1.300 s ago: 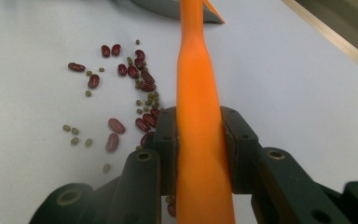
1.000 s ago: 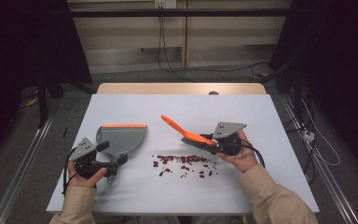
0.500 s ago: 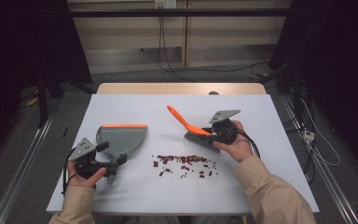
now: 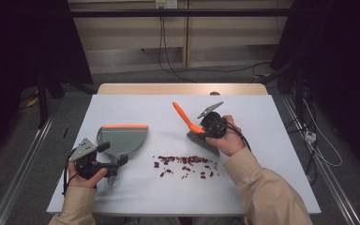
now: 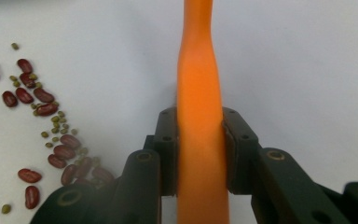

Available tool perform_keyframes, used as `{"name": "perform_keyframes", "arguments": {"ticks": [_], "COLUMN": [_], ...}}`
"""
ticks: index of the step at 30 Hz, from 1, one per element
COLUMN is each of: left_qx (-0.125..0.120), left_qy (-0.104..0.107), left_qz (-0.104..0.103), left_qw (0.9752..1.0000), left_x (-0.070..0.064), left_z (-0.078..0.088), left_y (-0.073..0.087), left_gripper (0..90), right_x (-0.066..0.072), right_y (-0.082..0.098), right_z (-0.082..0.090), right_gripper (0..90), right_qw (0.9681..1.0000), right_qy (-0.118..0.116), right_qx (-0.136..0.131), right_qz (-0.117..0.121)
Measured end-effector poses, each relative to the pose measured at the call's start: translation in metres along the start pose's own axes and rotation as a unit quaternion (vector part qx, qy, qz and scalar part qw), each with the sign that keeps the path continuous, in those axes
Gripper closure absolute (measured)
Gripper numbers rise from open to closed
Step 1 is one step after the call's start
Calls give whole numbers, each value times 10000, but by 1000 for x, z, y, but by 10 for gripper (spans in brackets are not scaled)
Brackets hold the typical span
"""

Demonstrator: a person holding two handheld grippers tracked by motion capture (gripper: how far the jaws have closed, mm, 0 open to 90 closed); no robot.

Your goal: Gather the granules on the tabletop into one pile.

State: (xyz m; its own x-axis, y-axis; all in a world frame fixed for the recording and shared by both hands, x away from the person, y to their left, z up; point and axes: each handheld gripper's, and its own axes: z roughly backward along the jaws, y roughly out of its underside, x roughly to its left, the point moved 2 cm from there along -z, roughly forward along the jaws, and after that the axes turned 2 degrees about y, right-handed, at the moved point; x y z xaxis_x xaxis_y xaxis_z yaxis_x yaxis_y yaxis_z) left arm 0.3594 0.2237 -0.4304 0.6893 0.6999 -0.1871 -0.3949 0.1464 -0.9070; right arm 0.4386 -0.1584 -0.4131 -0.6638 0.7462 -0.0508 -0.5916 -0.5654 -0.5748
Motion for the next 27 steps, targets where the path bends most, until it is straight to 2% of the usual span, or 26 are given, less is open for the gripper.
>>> {"name": "perform_keyframes", "arguments": {"ticks": [2,5,6,9,13,15,20,22,25,27], "left_qx": [-1,-31,-35,-47,-37,-32,-31,-47,-64,-60], "left_qy": [6,-7,-10,-17,-6,-7,-3,-8,-1,-4], "left_qz": [-5,-8,-4,1,-18,-24,-38,-34,-39,-41], "left_qw": [10000,10000,10000,10000,10000,10000,10000,10000,10000,10000], "left_x": [0,0,0,0,-1,-1,-1,-2,-2,-2], "left_z": [0,1,1,1,1,1,1,2,2,2], "left_y": [0,-1,-1,-1,-1,-2,-2,-2,-2,-2], "left_gripper": [51,51,51,51,51,51,51,51,51,51], "right_x": [-2,-4,-3,3,18,28,47,56,71,79], "right_y": [0,0,-2,-6,-13,-17,-23,-25,-27,-28], "right_z": [0,5,8,14,21,21,18,15,10,7], "right_gripper": [711,711,711,711,711,711,711,711,711,711], "right_qw": [9997,9986,9971,9927,9848,9814,9754,9747,9708,9699], "right_qy": [-53,5,-80,-249,-483,-611,-882,-988,-1222,-1319], "right_qx": [-95,-361,-516,-813,-1167,-1252,-1388,-1343,-1349,-1319], "right_qz": [-196,-376,-561,-859,-1194,-1319,-1465,-1486,-1561,-1562]}}
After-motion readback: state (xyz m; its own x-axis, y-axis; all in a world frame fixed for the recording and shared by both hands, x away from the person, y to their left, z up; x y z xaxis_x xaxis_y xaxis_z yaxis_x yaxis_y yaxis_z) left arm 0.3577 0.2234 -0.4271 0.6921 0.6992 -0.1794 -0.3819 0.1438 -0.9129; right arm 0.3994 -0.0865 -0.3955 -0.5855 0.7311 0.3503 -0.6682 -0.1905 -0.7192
